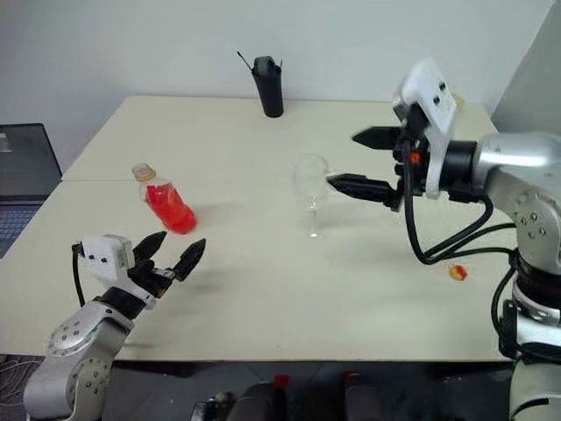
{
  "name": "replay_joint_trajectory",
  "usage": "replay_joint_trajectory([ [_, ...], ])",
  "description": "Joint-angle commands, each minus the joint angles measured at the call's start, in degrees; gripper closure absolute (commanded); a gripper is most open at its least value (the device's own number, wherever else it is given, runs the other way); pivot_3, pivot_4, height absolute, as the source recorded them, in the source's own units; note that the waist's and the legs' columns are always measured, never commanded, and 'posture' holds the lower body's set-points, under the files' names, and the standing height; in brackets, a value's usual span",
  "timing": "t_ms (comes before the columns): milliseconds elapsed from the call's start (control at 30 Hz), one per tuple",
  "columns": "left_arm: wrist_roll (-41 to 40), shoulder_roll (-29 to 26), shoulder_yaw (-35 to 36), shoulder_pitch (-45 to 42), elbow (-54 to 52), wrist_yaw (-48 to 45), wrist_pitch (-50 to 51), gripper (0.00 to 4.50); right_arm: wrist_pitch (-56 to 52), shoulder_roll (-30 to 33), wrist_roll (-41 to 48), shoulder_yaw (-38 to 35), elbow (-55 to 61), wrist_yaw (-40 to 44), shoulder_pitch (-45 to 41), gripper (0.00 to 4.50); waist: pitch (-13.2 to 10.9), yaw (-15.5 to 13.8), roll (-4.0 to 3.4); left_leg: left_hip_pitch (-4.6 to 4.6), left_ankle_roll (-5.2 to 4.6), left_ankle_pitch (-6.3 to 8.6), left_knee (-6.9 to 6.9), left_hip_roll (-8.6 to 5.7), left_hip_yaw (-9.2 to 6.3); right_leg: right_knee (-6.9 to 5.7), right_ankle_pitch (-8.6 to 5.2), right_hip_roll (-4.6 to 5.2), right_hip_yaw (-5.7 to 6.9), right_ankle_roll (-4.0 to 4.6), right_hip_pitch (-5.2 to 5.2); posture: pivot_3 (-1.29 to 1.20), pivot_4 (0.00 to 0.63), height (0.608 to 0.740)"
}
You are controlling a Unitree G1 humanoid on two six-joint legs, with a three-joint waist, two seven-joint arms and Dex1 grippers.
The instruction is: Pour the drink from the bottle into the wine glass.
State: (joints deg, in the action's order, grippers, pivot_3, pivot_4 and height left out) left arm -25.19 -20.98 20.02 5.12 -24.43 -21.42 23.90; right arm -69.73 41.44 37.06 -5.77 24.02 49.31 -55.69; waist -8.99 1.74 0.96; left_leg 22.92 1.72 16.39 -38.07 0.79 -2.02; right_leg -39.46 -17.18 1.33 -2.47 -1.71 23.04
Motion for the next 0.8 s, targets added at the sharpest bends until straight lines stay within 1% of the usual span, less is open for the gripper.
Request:
replay_joint_trajectory([
  [33, 3.7, 0.9, 0.8, -2.8, 1.8, 4.8, -3.7, 0.0, -0.6, -0.9, 0.9, 3.1, -1.9, -1.0, -3.5, 0.01, 0.0, -0.2, 0.03, 0.01, 0.0, 0.0, 0.0, -0.02, 0.0, 0.0, 0.0, 0.0, 0.02, 0.0, 0.0, 0.0, 0.15, 0.74],
  [133, 5.4, 2.1, 1.4, -6.7, 4.7, 9.2, -4.0, 0.0, 0.6, -1.6, 0.2, 6.0, -3.7, -1.4, -4.8, 0.01, 0.0, -0.4, 0.09, 0.07, 0.0, 0.0, -0.04, -0.07, -0.03, 0.03, 0.01, 0.03, 0.05, -0.01, -0.01, 0.0, 0.15, 0.74],
  [300, 6.5, 3.2, 1.1, -9.7, 6.1, 12.7, -3.3, 0.0, 1.5, -2.4, 1.2, 7.4, -3.7, -1.0, -5.4, 0.01, 0.0, -0.3, 0.09, 0.13, 0.0, 0.0, -0.01, -0.06, 0.03, 0.07, 0.01, 0.1, 0.1, -0.01, 0.09, 0.0, 0.15, 0.74],
  [633, 9.5, 2.3, -0.3, -16.5, 13.2, 15.4, -2.1, 0.0, 3.2, -3.6, 0.4, 9.9, -3.0, -1.9, -5.0, 0.01, 0.0, -0.2, 0.09, 0.1, 0.0, 0.0, -0.02, -0.05, 0.02, -0.01, 0.01, 0.06, 0.14, -0.01, 0.1, 0.0, 0.15, 0.74],
  [800, 12.0, 1.9, -1.7, -21.0, 18.2, 16.4, -3.2, 0.0, 2.7, -4.8, 0.7, 10.3, -2.6, -3.5, -5.7, 0.01, 0.0, -0.2, 0.09, 0.1, 0.01, -0.01, -0.02, -0.05, 0.01, -0.04, 0.01, 0.06, 0.16, -0.01, 0.1, 0.0, 0.15, 0.74],
])
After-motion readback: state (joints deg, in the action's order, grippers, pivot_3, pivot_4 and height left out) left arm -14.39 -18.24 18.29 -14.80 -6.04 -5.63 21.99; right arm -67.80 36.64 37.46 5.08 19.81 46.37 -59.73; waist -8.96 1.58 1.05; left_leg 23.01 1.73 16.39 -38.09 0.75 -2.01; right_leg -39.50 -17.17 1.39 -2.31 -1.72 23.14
